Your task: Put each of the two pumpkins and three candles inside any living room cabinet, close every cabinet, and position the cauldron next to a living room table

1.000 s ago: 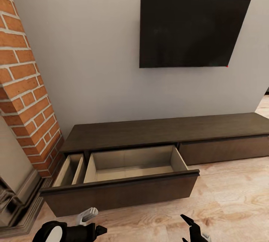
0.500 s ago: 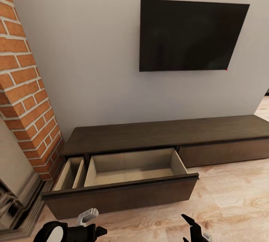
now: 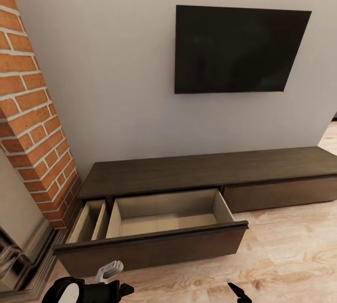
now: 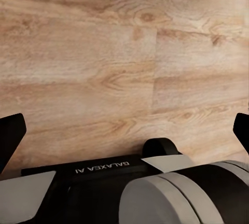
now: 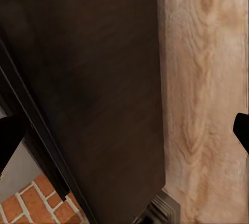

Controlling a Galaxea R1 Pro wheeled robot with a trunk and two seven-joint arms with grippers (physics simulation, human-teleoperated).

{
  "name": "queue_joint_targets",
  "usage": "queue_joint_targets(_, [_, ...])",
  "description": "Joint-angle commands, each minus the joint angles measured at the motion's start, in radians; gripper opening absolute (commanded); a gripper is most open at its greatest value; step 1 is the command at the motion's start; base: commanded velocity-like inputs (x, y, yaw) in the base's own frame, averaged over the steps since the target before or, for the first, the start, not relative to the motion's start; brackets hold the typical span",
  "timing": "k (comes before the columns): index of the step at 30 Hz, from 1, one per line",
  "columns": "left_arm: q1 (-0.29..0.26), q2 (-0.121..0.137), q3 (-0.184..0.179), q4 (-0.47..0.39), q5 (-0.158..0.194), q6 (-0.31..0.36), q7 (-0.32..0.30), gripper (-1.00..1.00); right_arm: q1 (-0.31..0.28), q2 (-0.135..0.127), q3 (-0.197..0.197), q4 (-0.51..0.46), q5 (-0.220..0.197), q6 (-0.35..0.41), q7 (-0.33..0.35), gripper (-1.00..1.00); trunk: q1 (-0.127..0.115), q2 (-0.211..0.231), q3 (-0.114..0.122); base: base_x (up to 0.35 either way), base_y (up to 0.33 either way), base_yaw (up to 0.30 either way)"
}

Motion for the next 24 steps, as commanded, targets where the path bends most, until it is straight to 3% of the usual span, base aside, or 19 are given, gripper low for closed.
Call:
queue_joint_targets(1, [0.0,0.0,0.0,0.0,0.0,0.0,0.0,1.0,0.0,0.0,-0.003,0.005,0.001,-0.005,0.0,1.0,-0.004,0.007,0.003,0.0,0.0,0.0])
queue_joint_targets(5, [0.0,0.0,0.0,0.0,0.0,0.0,0.0,1.0,0.0,-0.005,0.001,0.011,0.016,-0.021,-0.04,1.0,-0.019,0.035,0.016,0.0,0.0,0.0])
queue_joint_targets(8, [0.0,0.0,0.0,0.0,0.0,0.0,0.001,1.0,0.0,-0.006,0.009,0.008,0.029,-0.023,-0.135,1.0,-0.031,0.056,0.025,0.0,0.0,0.0])
queue_joint_targets(12, [0.0,0.0,0.0,0.0,-0.001,0.0,0.001,1.0,0.0,-0.007,0.012,0.006,0.033,-0.03,-0.206,1.0,-0.046,0.084,0.038,0.0,0.0,0.0])
queue_joint_targets(15, [0.0,0.0,0.0,0.0,-0.002,0.0,0.002,1.0,0.0,-0.007,0.015,0.005,0.037,-0.069,-0.263,1.0,-0.058,0.105,0.047,0.0,0.0,0.0])
queue_joint_targets(18, [0.0,0.001,0.0,0.0,-0.002,0.001,0.004,1.0,0.0,-0.007,0.026,0.005,0.05,-0.132,-0.368,1.0,-0.069,0.126,0.057,0.0,0.0,0.0])
queue_joint_targets(21, [0.0,0.0,-0.001,0.0,-0.002,0.001,0.004,1.0,0.0,-0.003,0.061,0.004,0.078,-0.178,-0.472,1.0,-0.081,0.147,0.066,0.0,0.0,0.0])
queue_joint_targets(24, [0.0,-0.001,-0.009,0.0,-0.002,0.001,0.006,1.0,0.0,-0.002,0.105,0.004,0.117,-0.219,-0.52,1.0,-0.092,0.168,0.075,0.0,0.0,0.0])
